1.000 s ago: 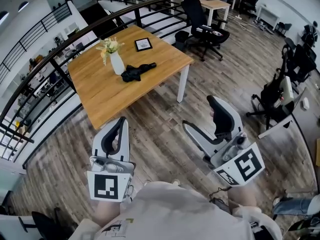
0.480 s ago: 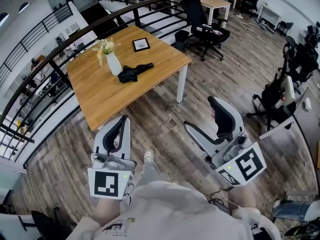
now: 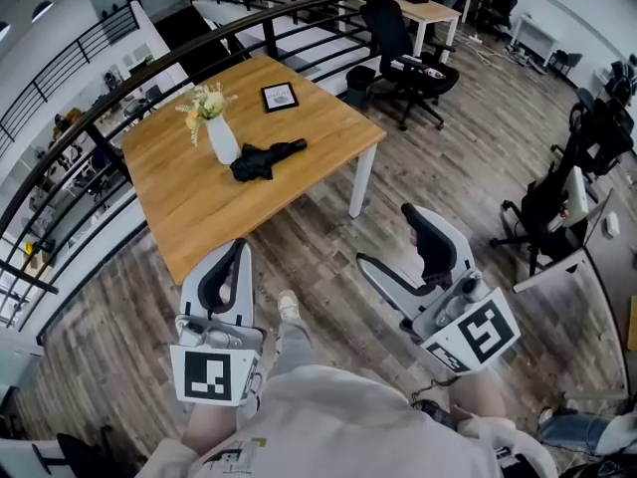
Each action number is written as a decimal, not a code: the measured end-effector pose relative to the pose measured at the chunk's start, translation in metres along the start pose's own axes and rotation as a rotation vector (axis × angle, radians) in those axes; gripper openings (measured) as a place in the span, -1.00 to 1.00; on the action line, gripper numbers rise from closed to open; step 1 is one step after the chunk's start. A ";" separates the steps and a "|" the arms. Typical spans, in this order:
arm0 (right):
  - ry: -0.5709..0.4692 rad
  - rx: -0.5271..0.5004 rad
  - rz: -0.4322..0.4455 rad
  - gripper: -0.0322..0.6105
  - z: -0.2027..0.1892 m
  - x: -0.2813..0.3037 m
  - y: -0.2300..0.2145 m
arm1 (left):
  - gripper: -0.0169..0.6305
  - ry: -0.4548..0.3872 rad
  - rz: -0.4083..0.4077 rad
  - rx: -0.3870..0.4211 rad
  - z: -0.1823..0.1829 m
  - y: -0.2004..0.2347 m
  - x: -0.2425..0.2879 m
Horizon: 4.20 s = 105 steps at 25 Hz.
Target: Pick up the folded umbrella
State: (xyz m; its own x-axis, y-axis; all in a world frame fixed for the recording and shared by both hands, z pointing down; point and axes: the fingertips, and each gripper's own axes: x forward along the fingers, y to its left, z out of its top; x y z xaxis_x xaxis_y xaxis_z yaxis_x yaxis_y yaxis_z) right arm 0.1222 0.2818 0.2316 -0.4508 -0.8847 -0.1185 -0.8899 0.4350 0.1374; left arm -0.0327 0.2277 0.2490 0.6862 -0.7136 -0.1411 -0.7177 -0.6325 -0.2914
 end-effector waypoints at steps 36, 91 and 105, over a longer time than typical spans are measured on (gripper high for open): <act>0.264 -0.043 0.128 0.15 -0.114 0.455 -0.124 | -0.90 0.209 -0.032 -0.101 -0.209 0.324 0.265; 1.062 -0.309 1.123 0.16 -0.530 0.528 -0.133 | -0.90 0.851 0.244 -0.326 -0.481 0.277 0.312; 1.137 -0.544 1.088 0.16 -0.614 0.527 -0.126 | -0.90 0.988 0.194 -0.406 -0.532 0.228 0.275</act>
State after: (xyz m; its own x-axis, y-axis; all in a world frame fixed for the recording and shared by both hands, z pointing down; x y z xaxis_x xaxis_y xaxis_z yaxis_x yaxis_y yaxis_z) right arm 0.0402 -0.3419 0.7560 -0.3074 0.0037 0.9516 0.0217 0.9998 0.0031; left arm -0.0706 -0.2729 0.6472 0.2885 -0.6246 0.7257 -0.9140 -0.4055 0.0144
